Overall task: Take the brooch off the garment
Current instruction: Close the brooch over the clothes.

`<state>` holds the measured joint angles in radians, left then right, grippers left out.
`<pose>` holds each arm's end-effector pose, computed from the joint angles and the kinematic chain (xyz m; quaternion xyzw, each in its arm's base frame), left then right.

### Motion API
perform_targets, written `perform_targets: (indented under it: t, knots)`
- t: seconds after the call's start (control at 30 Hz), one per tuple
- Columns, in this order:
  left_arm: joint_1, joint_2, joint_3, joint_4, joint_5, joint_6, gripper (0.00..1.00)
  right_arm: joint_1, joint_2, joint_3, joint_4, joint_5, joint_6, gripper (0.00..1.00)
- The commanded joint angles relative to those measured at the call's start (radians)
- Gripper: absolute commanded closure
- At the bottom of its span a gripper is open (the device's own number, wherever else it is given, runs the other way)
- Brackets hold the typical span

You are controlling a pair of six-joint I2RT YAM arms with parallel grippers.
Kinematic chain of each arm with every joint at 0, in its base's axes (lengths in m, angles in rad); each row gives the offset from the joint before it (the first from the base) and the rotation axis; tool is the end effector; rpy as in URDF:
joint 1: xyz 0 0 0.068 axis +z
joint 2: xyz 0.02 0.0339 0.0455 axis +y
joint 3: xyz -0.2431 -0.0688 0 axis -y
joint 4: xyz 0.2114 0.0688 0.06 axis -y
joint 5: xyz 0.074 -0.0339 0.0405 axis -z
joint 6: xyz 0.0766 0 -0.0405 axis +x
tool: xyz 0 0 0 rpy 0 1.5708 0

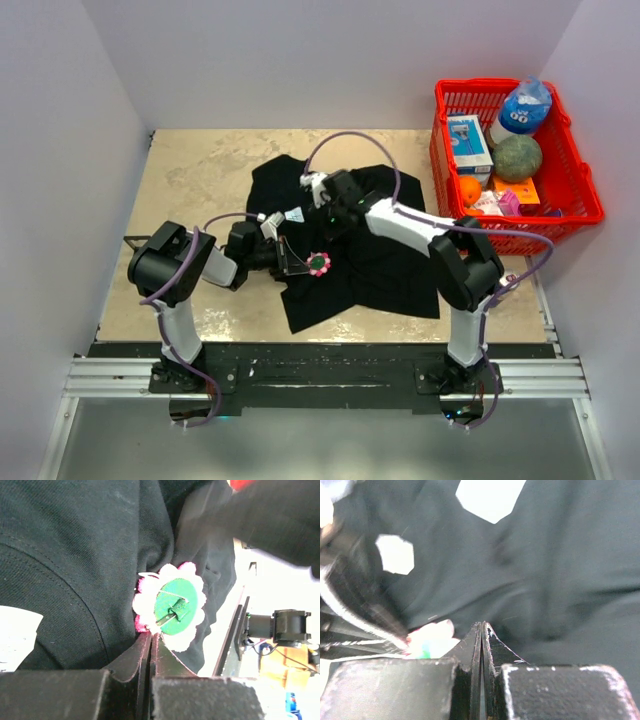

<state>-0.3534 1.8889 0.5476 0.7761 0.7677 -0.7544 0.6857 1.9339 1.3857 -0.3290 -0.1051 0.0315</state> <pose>0.2739 -0.1577 0.0830 0.0150 0.8321 -0.5141 0.2074 0.3154 0.2684 0.1663 -0.3187 0.8836 0.1654 0.3005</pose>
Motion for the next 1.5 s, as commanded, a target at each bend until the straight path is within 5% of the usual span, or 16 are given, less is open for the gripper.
perform_targets:
  t: [0.0,0.23,0.43,0.57,0.93,1.27,1.47]
  knots:
    - [0.027,-0.002,-0.024,-0.086,-0.163,0.119,1.0,-0.095,-0.027,0.113,-0.043,-0.22,-0.087,1.0]
    - [0.025,-0.002,-0.034,-0.06,-0.154,0.11,1.0,-0.098,-0.038,0.069,-0.11,-0.407,-0.122,0.95]
    - [0.025,-0.002,-0.032,-0.063,-0.151,0.109,1.0,-0.035,-0.084,-0.05,-0.067,-0.524,-0.231,0.71]
    - [0.025,-0.001,-0.035,-0.06,-0.15,0.109,1.0,-0.011,-0.076,-0.056,-0.079,-0.541,-0.278,0.67]
    - [0.025,-0.004,-0.038,-0.047,-0.139,0.093,1.0,0.057,-0.053,-0.073,-0.044,-0.291,-0.323,0.74]
    - [0.025,0.004,-0.035,-0.052,-0.136,0.087,0.99,0.06,-0.239,-0.218,0.125,-0.15,-0.426,0.72]
    - [0.025,-0.002,-0.031,-0.057,-0.127,0.089,0.78,0.064,-0.234,-0.263,0.2,-0.228,-0.485,0.61]
